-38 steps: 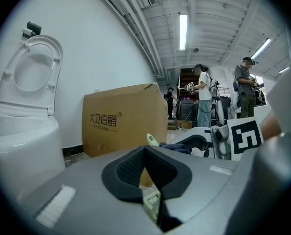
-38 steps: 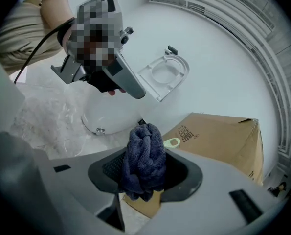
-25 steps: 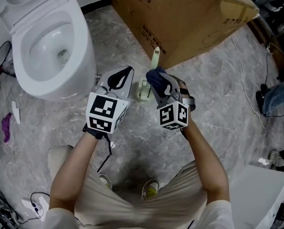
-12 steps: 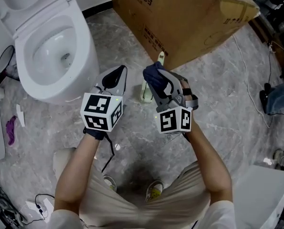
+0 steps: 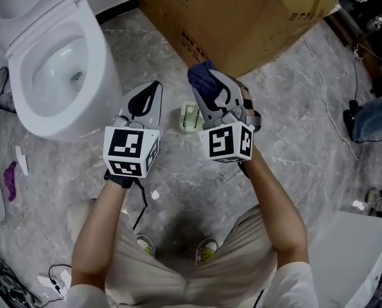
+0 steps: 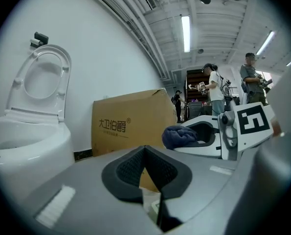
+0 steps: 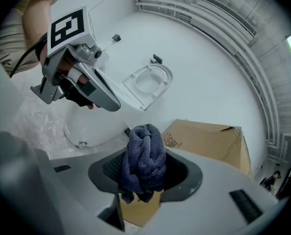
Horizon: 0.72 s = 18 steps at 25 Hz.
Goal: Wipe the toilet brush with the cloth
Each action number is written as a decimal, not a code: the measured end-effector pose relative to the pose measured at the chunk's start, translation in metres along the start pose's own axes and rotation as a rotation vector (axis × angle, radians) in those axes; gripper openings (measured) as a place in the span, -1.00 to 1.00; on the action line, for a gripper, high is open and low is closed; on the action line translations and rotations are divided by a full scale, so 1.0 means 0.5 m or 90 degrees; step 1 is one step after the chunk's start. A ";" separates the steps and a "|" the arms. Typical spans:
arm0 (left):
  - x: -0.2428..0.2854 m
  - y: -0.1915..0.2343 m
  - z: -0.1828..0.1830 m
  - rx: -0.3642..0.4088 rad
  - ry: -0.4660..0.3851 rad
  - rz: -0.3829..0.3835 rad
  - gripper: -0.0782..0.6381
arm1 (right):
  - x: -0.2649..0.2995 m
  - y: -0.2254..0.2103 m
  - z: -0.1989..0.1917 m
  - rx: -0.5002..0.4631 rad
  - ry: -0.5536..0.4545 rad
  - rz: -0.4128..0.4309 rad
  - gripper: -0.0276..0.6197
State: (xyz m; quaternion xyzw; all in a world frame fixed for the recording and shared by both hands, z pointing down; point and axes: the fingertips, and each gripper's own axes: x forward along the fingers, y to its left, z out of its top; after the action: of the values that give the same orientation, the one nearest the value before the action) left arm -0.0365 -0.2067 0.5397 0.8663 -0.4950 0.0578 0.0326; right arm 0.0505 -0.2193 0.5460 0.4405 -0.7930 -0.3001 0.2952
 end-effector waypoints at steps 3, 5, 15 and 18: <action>-0.001 -0.002 -0.005 -0.004 0.006 -0.013 -0.78 | 0.003 0.008 -0.016 0.004 0.008 0.007 -0.37; -0.001 0.000 -0.008 -0.005 0.011 -0.016 -0.78 | 0.000 0.018 -0.024 0.002 0.010 0.015 -0.36; 0.002 -0.010 -0.005 0.003 0.012 -0.031 -0.78 | -0.010 0.071 -0.051 -0.002 0.037 0.062 -0.36; 0.001 -0.008 -0.007 0.006 0.016 -0.030 -0.78 | -0.010 0.086 -0.064 -0.010 0.043 0.074 -0.36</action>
State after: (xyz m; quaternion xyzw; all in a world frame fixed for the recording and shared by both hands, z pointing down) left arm -0.0332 -0.2049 0.5434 0.8773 -0.4734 0.0705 0.0361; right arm 0.0534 -0.2034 0.5973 0.4010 -0.8046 -0.2734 0.3421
